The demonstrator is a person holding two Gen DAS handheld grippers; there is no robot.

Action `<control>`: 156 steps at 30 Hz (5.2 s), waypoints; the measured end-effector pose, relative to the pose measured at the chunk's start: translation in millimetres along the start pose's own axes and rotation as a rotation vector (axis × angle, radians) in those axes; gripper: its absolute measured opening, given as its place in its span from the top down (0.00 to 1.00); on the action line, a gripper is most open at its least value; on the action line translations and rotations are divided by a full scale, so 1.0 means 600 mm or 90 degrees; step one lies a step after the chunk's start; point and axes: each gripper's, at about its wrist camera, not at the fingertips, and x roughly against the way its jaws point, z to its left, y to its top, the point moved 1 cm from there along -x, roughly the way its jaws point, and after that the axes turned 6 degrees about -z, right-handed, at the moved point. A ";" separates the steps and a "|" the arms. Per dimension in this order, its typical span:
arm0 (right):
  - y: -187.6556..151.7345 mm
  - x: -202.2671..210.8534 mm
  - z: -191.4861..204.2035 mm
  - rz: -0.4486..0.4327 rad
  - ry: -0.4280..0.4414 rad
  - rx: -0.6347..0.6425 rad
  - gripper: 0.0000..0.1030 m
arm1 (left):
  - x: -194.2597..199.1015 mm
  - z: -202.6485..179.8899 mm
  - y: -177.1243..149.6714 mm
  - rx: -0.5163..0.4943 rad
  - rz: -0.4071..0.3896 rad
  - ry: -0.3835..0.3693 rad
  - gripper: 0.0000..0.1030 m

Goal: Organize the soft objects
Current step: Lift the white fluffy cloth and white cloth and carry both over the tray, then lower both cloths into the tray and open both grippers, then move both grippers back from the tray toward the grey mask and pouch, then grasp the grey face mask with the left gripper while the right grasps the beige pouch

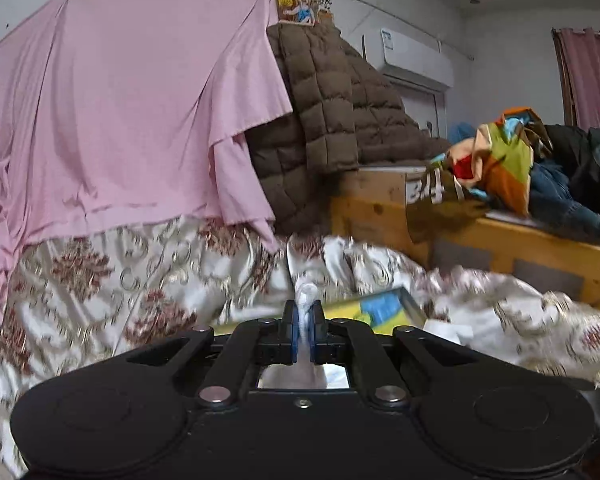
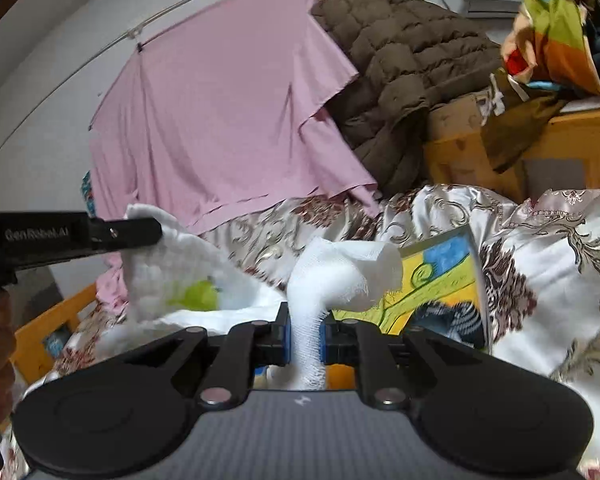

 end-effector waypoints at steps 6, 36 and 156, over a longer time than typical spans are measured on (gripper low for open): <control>0.012 -0.049 -0.049 0.007 -0.024 -0.038 0.86 | -0.086 -0.032 0.014 -0.003 -0.010 0.007 0.96; -0.010 -0.134 -0.148 0.153 -0.085 -0.164 0.56 | -0.224 -0.062 -0.124 0.015 0.178 0.046 0.80; -0.237 0.160 0.260 0.168 -0.023 0.245 0.00 | 0.318 0.212 -0.356 0.256 0.116 0.312 0.01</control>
